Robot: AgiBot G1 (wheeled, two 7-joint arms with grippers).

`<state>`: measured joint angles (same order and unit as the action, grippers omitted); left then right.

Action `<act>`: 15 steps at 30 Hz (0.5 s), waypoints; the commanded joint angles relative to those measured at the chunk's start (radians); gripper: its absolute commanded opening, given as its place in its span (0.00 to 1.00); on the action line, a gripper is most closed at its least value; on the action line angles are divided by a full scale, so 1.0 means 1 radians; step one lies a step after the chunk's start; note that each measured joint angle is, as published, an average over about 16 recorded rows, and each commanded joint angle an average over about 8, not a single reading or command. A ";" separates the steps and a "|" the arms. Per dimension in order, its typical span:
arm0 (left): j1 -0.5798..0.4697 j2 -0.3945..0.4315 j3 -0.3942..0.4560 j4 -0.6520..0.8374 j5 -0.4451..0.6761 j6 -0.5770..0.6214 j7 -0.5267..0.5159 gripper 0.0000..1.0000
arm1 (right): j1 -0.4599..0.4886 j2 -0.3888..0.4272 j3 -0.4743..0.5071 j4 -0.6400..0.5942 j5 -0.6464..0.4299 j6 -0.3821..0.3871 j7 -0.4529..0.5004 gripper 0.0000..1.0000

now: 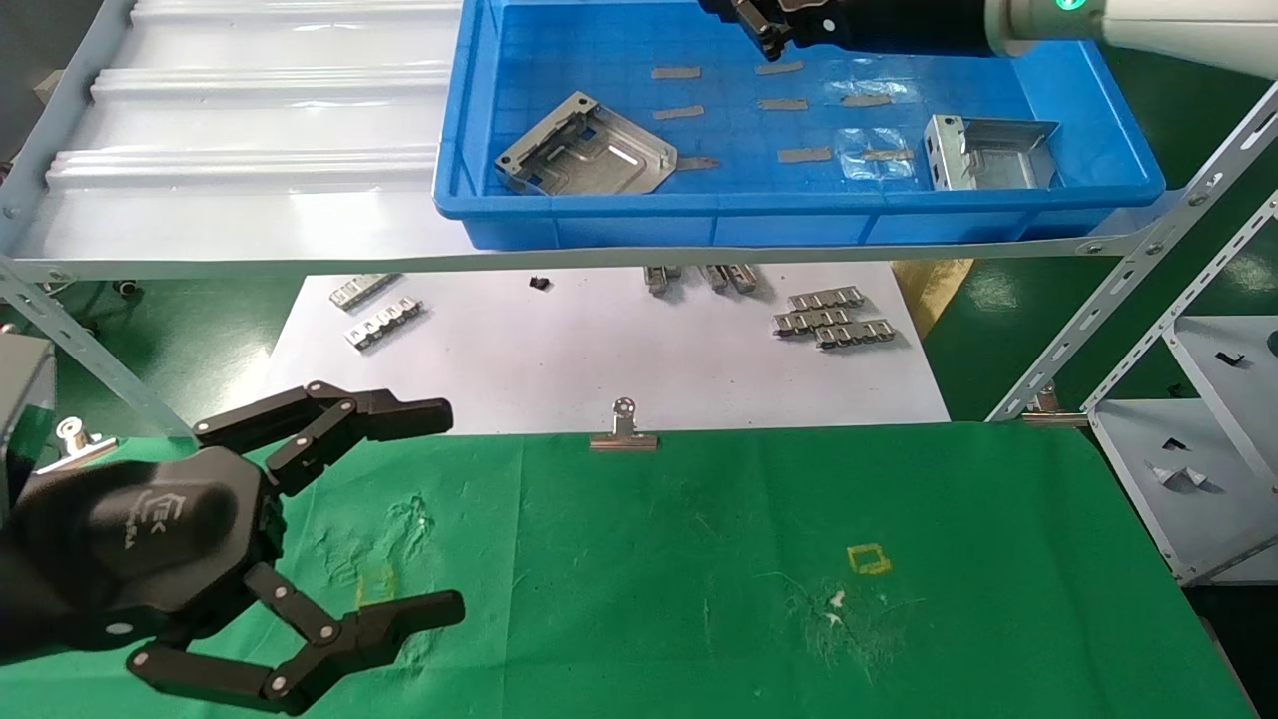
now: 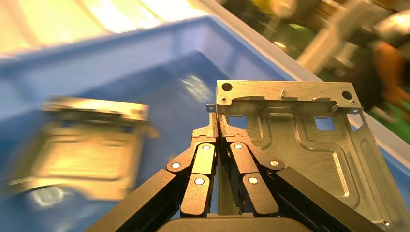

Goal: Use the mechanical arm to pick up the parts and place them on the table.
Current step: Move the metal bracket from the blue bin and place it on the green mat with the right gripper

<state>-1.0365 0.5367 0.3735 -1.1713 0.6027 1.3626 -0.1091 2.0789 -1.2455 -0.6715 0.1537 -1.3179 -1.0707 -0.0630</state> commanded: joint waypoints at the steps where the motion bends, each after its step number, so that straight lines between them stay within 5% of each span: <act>1: 0.000 0.000 0.000 0.000 0.000 0.000 0.000 1.00 | 0.013 0.026 0.012 -0.002 0.022 -0.083 -0.017 0.00; 9: 0.000 0.000 0.000 0.000 0.000 0.000 0.000 1.00 | 0.049 0.106 -0.037 0.077 -0.010 -0.459 -0.139 0.00; 15: 0.000 0.000 0.000 0.000 0.000 0.000 0.000 1.00 | 0.030 0.171 -0.127 0.240 0.028 -0.539 -0.151 0.00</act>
<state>-1.0365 0.5367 0.3735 -1.1713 0.6027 1.3626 -0.1091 2.0974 -1.0505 -0.8110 0.4323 -1.2559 -1.5963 -0.1875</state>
